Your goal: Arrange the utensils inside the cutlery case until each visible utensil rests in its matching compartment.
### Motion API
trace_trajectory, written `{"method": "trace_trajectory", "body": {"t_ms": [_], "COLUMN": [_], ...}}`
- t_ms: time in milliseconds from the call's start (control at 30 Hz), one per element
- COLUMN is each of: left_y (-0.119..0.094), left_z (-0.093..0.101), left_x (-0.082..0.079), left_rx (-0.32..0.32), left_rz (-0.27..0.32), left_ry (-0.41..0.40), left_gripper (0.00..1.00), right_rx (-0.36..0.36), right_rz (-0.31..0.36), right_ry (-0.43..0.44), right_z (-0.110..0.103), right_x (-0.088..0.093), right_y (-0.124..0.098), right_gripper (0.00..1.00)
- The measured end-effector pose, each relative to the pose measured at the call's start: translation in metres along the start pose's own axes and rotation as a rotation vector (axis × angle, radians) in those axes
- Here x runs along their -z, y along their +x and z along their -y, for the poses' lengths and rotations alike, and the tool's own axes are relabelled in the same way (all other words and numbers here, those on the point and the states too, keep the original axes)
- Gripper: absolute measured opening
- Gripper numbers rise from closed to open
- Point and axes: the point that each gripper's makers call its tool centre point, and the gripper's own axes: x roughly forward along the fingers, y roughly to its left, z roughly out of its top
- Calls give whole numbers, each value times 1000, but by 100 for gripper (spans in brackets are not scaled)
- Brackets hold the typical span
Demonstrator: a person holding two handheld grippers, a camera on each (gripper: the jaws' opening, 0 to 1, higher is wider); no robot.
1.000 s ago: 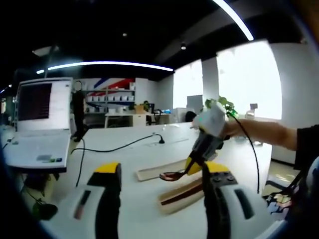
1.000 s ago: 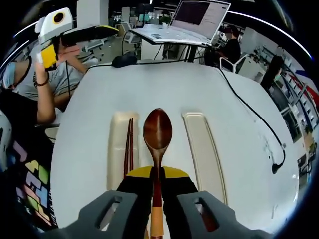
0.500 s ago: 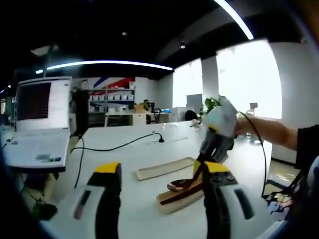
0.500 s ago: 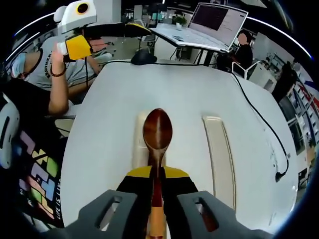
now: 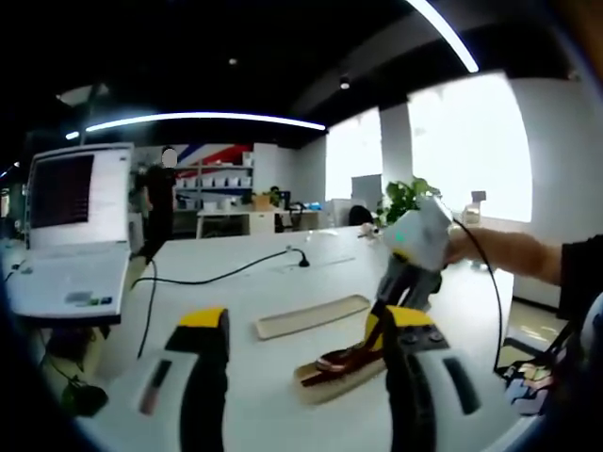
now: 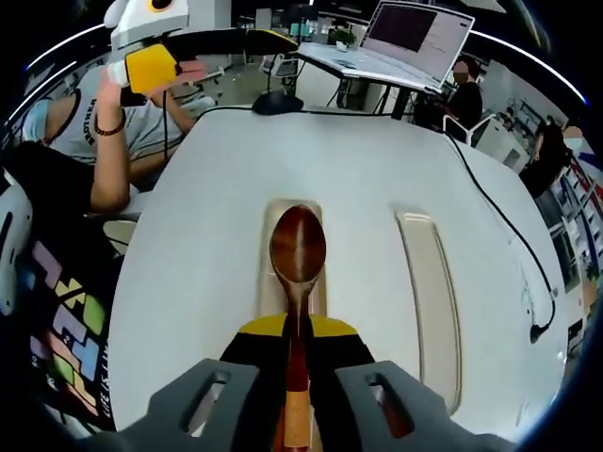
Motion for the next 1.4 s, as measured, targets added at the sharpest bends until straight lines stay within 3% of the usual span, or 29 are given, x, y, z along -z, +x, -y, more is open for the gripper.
{"method": "trace_trajectory", "body": {"t_ms": [633, 900, 1100, 1200, 1400], "left_y": [1, 3, 8, 12, 17], "left_z": [0, 0, -2, -6, -6], "left_x": [2, 4, 6, 8, 4], "left_rx": [-1, 3, 17, 5, 21], "left_rz": [-3, -9, -12, -9, 27], "left_ry": [-3, -1, -14, -32, -56], "left_gripper": [69, 69, 68, 65, 54], "right_rx": [-12, 14, 57, 114, 224], "right_rz": [17, 38, 60, 152, 269], "right_ry": [11, 9, 30, 83, 151], "right_z": [-2, 0, 14, 29, 53], "right_x": [0, -1, 6, 1, 10], "right_y": [6, -7, -26, -44, -73], "right_gripper": [7, 9, 11, 11, 14]}}
